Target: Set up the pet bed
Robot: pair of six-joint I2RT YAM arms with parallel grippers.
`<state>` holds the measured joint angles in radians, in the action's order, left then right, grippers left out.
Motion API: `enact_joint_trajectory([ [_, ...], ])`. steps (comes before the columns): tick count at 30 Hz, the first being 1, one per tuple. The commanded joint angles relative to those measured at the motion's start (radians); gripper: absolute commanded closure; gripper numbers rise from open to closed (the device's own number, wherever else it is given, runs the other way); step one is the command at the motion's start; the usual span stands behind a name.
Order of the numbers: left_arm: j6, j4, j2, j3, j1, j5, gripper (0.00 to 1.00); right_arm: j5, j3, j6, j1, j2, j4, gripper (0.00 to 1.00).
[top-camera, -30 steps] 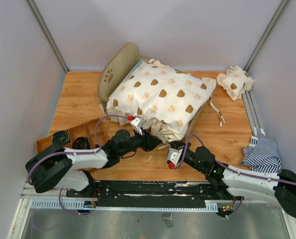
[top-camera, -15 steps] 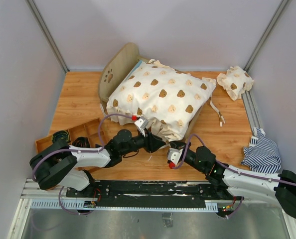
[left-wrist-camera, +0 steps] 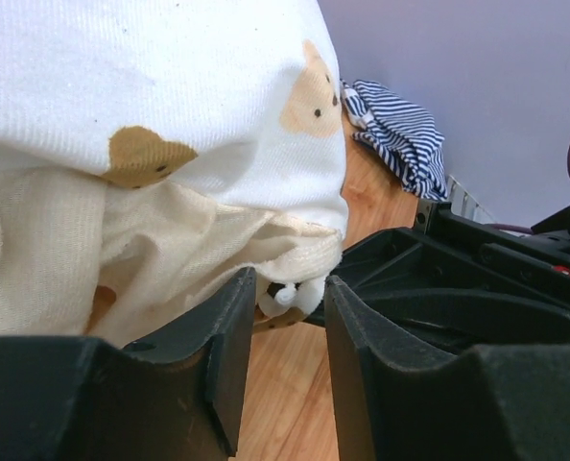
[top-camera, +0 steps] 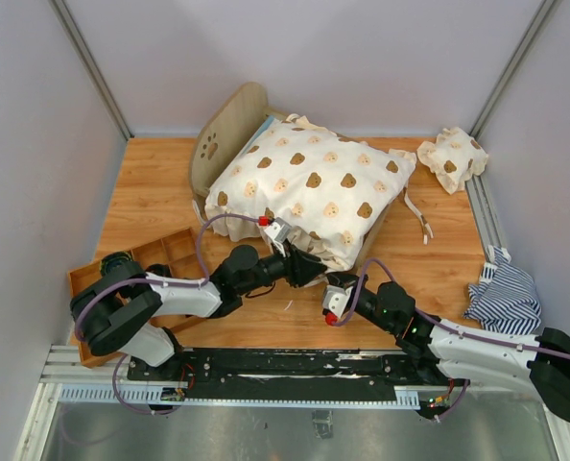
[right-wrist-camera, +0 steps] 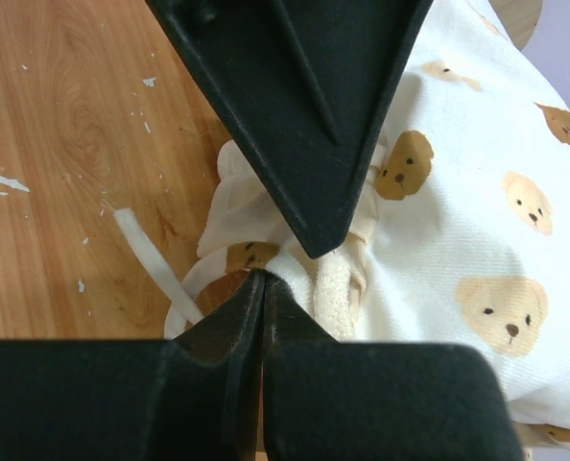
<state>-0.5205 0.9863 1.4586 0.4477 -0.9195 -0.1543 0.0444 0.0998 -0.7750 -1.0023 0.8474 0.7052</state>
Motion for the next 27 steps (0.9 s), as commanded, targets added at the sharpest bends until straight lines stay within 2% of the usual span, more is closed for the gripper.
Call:
enact_joint_trajectory([
  [1, 0.007, 0.050, 0.013, 0.031, -0.005, 0.013, 0.66, -0.018, 0.001, 0.002, 0.013, -0.001, 0.015, 1.00],
  [2, 0.009, 0.054, 0.014, 0.032, -0.004, 0.013, 0.73, -0.019, 0.003, 0.000, 0.013, 0.001, 0.010, 1.00],
  [4, 0.009, 0.063, 0.015, 0.031, -0.004, 0.018, 0.97, -0.014, 0.010, -0.006, 0.013, 0.002, -0.015, 1.00],
  [5, 0.003, 0.068, 0.017, 0.030, -0.004, 0.024, 0.99, -0.012, 0.014, -0.011, 0.013, -0.001, -0.035, 0.99],
  [10, -0.028, 0.073, 0.031, 0.038, -0.004, 0.017, 1.00, -0.052, 0.036, -0.046, 0.003, -0.064, -0.182, 0.80],
  [15, -0.030, 0.060, 0.028, 0.047, -0.004, 0.026, 1.00, -0.005, 0.052, -0.037, -0.027, -0.102, -0.261, 0.60],
  [17, -0.029, 0.060, 0.028, 0.050, -0.004, 0.030, 1.00, 0.012, 0.071, -0.038, -0.057, -0.117, -0.329, 0.55],
  [27, -0.035, 0.044, 0.039, 0.075, -0.004, 0.024, 1.00, 0.201, 0.116, -0.110, -0.277, 0.003, -0.410, 0.53],
])
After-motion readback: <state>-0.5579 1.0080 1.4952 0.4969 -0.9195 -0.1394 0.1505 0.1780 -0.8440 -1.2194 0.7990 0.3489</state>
